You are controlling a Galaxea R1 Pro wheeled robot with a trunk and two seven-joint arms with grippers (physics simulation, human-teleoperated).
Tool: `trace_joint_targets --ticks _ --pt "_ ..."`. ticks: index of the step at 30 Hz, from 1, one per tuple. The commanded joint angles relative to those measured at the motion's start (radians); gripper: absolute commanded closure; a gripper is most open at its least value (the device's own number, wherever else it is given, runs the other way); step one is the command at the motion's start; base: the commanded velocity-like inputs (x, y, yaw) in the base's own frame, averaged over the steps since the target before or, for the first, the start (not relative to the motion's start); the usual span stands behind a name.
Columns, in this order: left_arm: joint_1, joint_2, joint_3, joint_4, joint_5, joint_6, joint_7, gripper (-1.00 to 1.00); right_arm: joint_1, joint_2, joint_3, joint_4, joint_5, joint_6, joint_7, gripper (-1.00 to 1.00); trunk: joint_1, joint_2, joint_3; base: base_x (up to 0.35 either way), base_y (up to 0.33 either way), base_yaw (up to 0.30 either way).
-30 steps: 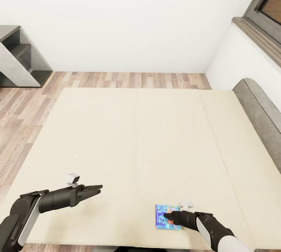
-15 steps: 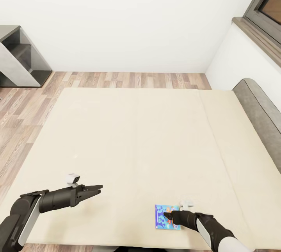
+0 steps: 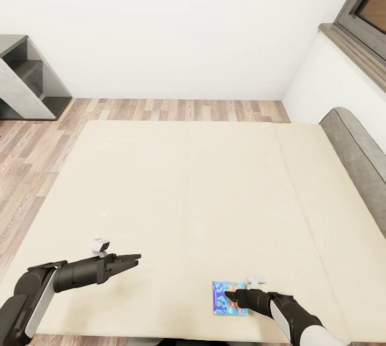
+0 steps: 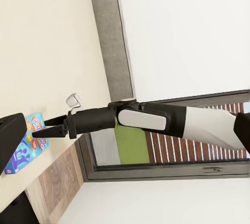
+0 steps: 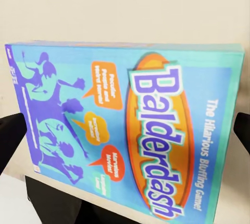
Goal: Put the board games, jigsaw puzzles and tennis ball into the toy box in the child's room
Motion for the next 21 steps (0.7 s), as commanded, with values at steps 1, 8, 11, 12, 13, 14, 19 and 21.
trace_joint_targets --ticks 1,8,11,12,13,14,19,21 --pt "0.000 0.000 0.000 0.000 0.001 0.011 -0.003 -1.00 0.000 0.001 -0.008 -0.002 0.005 0.008 0.006 -1.00 0.000 -0.001 -0.001 0.000 0.000 0.000" --pt "0.000 0.000 0.000 0.000 0.001 0.011 -0.002 -1.00 0.000 0.001 -0.008 -0.002 0.005 0.008 0.006 -1.00 0.000 -0.001 -0.001 0.000 0.003 0.000" --pt "0.000 0.000 0.000 0.000 0.001 0.012 -0.002 -1.00 0.000 0.001 -0.008 -0.002 0.005 0.008 0.006 -1.00 0.000 -0.001 -0.001 0.000 0.071 0.000" --pt "0.000 0.000 0.000 0.000 0.001 0.012 -0.001 -1.00 0.000 0.001 -0.008 -0.002 0.005 0.008 0.006 -1.00 0.000 -0.001 -0.001 0.000 0.082 0.000" --pt "0.000 0.000 0.000 0.000 0.001 0.012 -0.002 -1.00 0.000 0.001 -0.008 -0.002 0.005 0.008 0.006 -1.00 0.000 -0.001 -0.001 0.000 0.052 0.000" --pt "0.000 0.000 0.000 0.000 0.001 0.012 -0.001 -1.00 0.000 0.001 -0.008 -0.002 0.005 0.008 0.006 -1.00 0.000 -0.001 -0.001 0.000 0.034 0.000" --pt "0.000 0.000 0.000 0.000 0.001 0.012 -0.001 -1.00 0.000 0.001 -0.008 -0.002 0.005 0.008 0.006 -1.00 0.000 -0.001 -0.001 0.000 0.013 0.000" --pt "0.000 0.000 0.000 0.000 0.001 0.012 -0.001 -1.00 0.000 0.001 -0.008 -0.002 0.005 0.008 0.006 -1.00 0.000 -0.001 -0.001 0.000 0.005 0.000"
